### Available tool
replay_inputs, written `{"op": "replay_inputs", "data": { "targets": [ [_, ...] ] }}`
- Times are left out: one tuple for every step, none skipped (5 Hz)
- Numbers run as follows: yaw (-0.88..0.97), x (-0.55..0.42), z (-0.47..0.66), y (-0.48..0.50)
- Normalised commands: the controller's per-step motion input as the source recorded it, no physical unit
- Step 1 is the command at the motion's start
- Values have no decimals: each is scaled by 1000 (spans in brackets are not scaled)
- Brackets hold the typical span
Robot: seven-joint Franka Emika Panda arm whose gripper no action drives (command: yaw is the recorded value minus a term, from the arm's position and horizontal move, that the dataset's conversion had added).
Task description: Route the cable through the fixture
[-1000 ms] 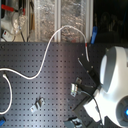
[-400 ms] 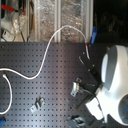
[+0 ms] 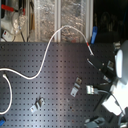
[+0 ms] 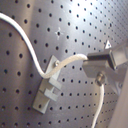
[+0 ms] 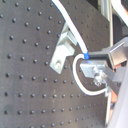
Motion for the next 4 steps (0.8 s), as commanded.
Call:
{"op": "replay_inputs", "data": {
  "targets": [
    [-154, 97, 110, -97],
    [-143, -52, 241, -83],
    [-151, -102, 265, -169],
    [-63, -68, 111, -97]
  ]
}}
